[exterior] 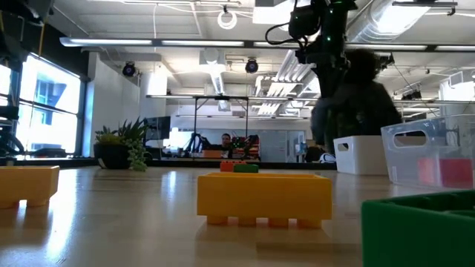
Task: Sort & place blocks by color
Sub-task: Put the yellow game piece into the bottom white bin
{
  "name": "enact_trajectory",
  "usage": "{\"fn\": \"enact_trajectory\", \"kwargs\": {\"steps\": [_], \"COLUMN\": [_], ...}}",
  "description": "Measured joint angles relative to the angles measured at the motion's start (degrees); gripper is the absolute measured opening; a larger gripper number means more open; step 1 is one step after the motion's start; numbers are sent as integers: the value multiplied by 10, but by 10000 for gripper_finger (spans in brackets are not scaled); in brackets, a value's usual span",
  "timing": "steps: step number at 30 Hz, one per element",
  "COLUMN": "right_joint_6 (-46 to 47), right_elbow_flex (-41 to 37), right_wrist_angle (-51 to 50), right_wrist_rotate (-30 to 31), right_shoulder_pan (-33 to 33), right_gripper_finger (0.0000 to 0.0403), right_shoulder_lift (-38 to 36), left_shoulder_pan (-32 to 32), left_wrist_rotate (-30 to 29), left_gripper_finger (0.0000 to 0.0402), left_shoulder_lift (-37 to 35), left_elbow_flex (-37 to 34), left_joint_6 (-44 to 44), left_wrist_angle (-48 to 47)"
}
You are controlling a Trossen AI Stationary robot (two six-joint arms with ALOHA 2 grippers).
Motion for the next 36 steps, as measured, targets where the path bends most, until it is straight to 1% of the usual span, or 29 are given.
{"fn": "enact_trajectory", "kwargs": {"steps": [4, 6, 8, 11, 14, 20, 24, 27, 31, 35, 36], "right_joint_6": [1, 1, 1, 1, 0, -1, -1, -1, -1, -1, -1], "right_elbow_flex": [0, 0, 0, 0, 0, 0, 0, 0, 0, 0, 0], "right_wrist_angle": [0, 0, 0, 1, 3, 3, 2, 2, 2, 3, 4], "right_wrist_rotate": [-1, -1, -1, -1, -1, -1, -2, -9, -38, -98, -116], "right_shoulder_pan": [2, 2, 2, 2, 2, 2, 2, 2, 2, 2, 2], "right_gripper_finger": [211, 211, 211, 211, 211, 211, 211, 211, 211, 211, 211], "right_shoulder_lift": [0, 0, 0, 0, 0, 0, 0, 0, 0, 0, 0], "left_shoulder_pan": [0, 0, 0, 0, 2, 16, 32, 40, 54, 68, 71], "left_wrist_rotate": [18, 22, 22, 25, 42, 45, 59, 63, 73, 89, 93], "left_gripper_finger": [247, 247, 247, 247, 247, 247, 242, 225, 179, 119, 110], "left_shoulder_lift": [-4, -4, -4, -4, -4, -4, -5, -8, -7, -14, -16], "left_elbow_flex": [-36, -44, -48, -55, -76, -116, -135, -147, -149, -149, -150], "left_joint_6": [-7, -13, -13, 1, 16, -13, -10, -9, 9, 51, 64], "left_wrist_angle": [53, 46, 60, 67, 106, 125, 152, 168, 173, 177, 176]}}
